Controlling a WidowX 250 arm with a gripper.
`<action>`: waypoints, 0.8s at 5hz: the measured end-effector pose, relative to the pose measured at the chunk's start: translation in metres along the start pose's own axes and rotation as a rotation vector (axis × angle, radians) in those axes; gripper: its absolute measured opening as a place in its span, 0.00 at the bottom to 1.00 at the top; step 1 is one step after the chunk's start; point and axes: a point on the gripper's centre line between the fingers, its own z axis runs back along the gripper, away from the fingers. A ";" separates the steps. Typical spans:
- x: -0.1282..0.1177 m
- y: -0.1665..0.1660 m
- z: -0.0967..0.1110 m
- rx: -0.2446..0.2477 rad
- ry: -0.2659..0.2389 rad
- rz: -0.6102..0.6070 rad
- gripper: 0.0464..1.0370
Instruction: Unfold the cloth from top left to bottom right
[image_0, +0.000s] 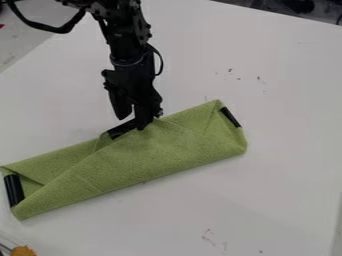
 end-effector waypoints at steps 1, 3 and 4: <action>0.003 0.007 -0.004 -0.006 0.002 0.000 0.95; 0.002 0.008 -0.015 -0.037 0.015 0.003 0.91; 0.001 0.009 -0.016 -0.036 0.018 -0.001 0.63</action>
